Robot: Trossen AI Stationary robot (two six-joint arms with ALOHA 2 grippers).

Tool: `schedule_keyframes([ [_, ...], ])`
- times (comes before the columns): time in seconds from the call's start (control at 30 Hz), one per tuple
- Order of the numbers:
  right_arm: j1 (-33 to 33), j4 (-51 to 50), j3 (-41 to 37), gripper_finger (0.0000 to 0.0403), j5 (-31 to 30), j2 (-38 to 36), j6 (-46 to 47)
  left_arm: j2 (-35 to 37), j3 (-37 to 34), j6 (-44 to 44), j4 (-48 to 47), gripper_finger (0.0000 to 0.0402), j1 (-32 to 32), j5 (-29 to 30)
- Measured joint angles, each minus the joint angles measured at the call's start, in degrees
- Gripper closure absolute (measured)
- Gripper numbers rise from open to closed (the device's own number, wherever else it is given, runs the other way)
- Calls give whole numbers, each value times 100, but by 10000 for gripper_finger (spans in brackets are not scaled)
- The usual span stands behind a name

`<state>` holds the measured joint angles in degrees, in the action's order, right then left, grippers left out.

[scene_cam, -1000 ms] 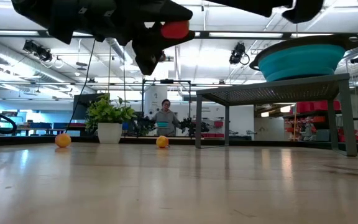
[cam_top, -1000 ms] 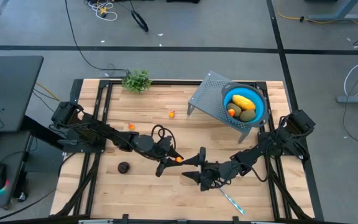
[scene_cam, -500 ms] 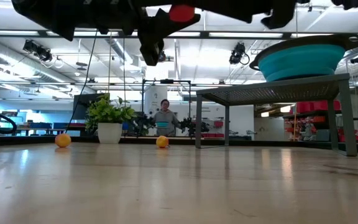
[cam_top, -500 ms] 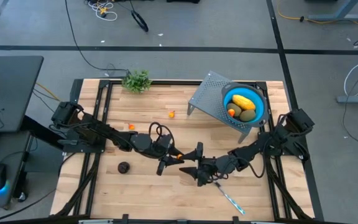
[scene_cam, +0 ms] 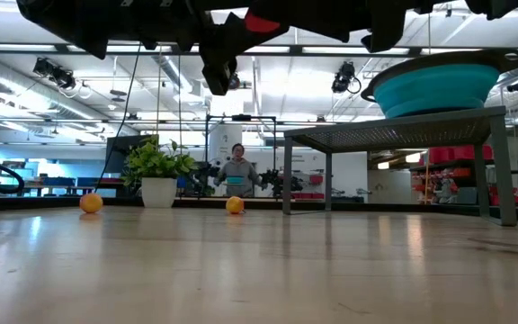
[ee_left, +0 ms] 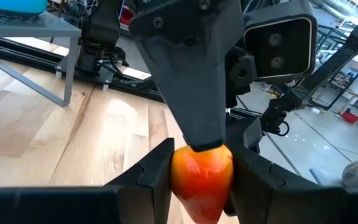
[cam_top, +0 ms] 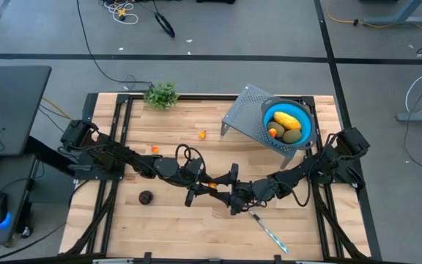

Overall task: Pick & Place Fruit
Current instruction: Put the pear into the strainer bowl on the shelf

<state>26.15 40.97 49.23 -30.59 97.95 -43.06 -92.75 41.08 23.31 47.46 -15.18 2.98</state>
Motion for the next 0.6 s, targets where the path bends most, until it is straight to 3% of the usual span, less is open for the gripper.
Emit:
schedule_keyframes([
  [0.13,-30,-8,0,173,233,0,-75,0,0,2,2,265,0,0],
  [0.6,-71,-132,0,240,215,0,-95,2,0,2,-44,264,-2,-24],
])
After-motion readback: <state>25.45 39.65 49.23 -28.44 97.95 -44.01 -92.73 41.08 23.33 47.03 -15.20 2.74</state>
